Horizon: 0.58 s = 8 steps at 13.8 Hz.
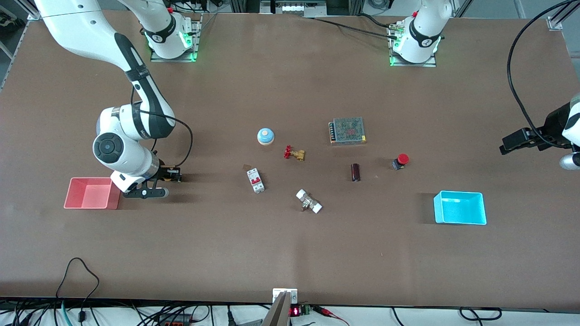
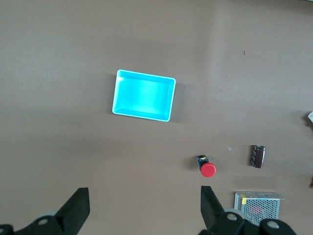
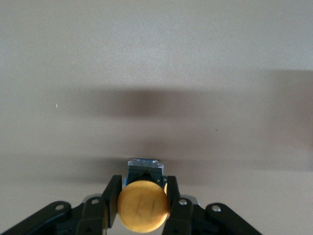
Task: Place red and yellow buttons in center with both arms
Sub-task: 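Withdraw the left gripper while the right gripper holds the yellow button, then lower the yellow button onto the table with the right gripper and release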
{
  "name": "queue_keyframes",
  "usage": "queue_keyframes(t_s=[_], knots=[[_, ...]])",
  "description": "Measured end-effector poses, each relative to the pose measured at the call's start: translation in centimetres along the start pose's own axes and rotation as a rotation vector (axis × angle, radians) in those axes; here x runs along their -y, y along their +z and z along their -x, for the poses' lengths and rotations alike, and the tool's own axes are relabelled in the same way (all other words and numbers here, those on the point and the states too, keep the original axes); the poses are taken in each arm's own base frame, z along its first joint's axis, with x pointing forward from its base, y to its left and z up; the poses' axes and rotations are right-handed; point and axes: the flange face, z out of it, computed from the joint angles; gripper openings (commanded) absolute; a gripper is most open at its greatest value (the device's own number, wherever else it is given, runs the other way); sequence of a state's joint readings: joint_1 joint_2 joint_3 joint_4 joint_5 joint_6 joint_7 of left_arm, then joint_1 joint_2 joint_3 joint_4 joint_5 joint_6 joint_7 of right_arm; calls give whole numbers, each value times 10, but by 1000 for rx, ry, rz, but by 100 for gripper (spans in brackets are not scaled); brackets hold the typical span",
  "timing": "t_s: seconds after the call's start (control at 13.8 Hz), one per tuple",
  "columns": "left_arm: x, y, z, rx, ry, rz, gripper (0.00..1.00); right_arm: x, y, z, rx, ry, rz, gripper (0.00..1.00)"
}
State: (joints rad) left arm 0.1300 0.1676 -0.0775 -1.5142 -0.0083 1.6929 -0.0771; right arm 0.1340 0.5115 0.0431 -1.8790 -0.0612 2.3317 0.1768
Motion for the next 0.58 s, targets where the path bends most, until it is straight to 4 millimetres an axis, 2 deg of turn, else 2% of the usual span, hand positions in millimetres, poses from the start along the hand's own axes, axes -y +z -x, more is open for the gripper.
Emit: queue_keyframes(t_s=[0.07,0.22,0.36,0.51,0.58], knots=[[-1,-1,0,0,1,0,100,0,1,0,1,0,0,86],[-2,-3,1,6,4,0,100,0,2,0,0,1,0,86],[-1,-14,3,-9,2,1,100,0,1,-1,-5,1,-1,87],[-1,-24,8,-10,3,-1,100,0,-2,-3,-14,1,-2,100],[-2,-28,11,-9,3,-1,100,0,-7,-6,-26,1,-3,100]])
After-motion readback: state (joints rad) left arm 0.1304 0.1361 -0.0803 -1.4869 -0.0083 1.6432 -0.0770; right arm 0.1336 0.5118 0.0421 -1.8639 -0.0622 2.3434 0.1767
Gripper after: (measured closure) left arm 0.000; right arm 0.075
